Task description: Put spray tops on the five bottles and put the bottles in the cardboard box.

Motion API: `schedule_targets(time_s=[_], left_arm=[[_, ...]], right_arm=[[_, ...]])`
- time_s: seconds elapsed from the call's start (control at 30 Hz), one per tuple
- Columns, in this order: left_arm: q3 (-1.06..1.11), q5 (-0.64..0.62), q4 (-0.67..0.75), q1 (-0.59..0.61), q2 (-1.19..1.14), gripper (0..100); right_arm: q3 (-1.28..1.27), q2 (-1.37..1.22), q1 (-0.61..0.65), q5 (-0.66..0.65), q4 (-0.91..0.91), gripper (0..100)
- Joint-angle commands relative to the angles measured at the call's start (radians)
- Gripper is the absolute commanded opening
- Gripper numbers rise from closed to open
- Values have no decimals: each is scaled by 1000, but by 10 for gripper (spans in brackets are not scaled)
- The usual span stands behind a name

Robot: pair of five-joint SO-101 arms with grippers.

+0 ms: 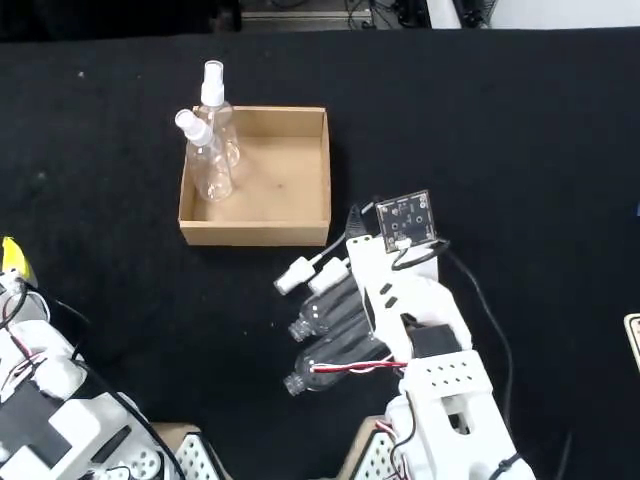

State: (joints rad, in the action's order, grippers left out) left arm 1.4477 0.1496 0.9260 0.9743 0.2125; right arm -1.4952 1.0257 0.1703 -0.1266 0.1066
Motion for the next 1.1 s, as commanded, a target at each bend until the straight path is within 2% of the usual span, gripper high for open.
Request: schedule_targets(time_s=[0.0,0.3,0.57,0.73,0.93,1.0,1.07], left_arm=[[-50,5,23,-13,31,300],[-12,12,29,-39,41,290],[-12,11,29,-51,32,30],[22,6,34,-54,52,29],[160,11,87,-163,267,28],[182,11,32,-208,377,28],[182,9,-83,-248,491,28]], right_arm=[[5,41,14,-5,-29,81],[5,39,14,-5,-29,81],[5,39,14,-5,-29,81],[5,39,14,-5,-31,81],[5,38,14,-6,-32,81],[5,38,14,-6,-32,81],[5,38,14,-6,-32,81]])
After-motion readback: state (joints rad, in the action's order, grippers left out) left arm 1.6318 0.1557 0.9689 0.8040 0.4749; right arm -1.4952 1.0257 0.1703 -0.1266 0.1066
